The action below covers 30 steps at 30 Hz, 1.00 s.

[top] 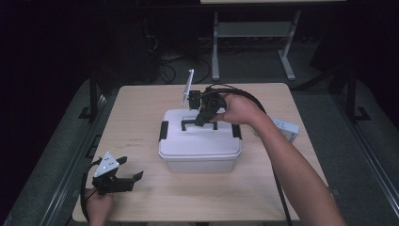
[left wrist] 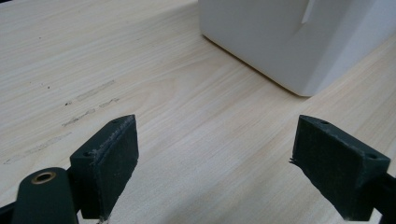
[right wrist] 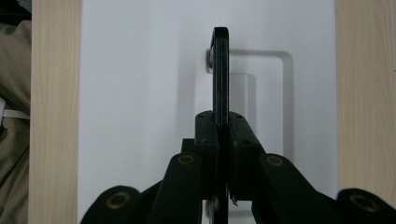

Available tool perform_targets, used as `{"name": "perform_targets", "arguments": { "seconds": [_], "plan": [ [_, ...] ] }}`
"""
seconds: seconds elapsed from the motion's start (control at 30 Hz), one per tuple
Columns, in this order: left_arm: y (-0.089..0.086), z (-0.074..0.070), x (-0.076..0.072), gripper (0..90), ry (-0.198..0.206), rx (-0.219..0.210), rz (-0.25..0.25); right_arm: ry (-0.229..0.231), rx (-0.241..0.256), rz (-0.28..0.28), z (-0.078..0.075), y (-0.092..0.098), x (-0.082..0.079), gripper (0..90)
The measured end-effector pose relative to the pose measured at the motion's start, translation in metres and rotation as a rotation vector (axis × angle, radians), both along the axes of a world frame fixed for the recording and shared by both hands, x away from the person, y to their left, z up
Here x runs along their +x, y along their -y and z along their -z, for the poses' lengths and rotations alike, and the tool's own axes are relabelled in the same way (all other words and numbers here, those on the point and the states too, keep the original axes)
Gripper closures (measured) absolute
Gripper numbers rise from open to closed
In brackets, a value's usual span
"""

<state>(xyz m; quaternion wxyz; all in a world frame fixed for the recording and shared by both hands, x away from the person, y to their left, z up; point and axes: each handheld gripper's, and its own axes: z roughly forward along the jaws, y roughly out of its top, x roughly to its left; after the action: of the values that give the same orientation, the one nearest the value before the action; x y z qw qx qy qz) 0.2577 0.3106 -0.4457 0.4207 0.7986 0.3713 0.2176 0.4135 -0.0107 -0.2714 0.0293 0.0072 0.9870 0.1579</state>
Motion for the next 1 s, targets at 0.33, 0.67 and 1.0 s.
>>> {"name": "perform_targets", "arguments": {
  "seconds": [0.33,0.67,1.0],
  "plan": [
    [0.0,0.0,0.0,13.7,-0.001,-0.001,0.0,0.012,0.007,-0.003,-0.004,0.001,-0.002,84.0],
    [0.001,0.0,0.0,13.6,-0.001,0.002,0.004,0.024,0.027,0.006,-0.017,0.007,-0.007,84.2],
    [0.001,0.0,0.0,13.6,-0.005,0.006,0.006,0.039,0.049,0.027,-0.033,0.024,-0.015,84.2]
  ]
}}
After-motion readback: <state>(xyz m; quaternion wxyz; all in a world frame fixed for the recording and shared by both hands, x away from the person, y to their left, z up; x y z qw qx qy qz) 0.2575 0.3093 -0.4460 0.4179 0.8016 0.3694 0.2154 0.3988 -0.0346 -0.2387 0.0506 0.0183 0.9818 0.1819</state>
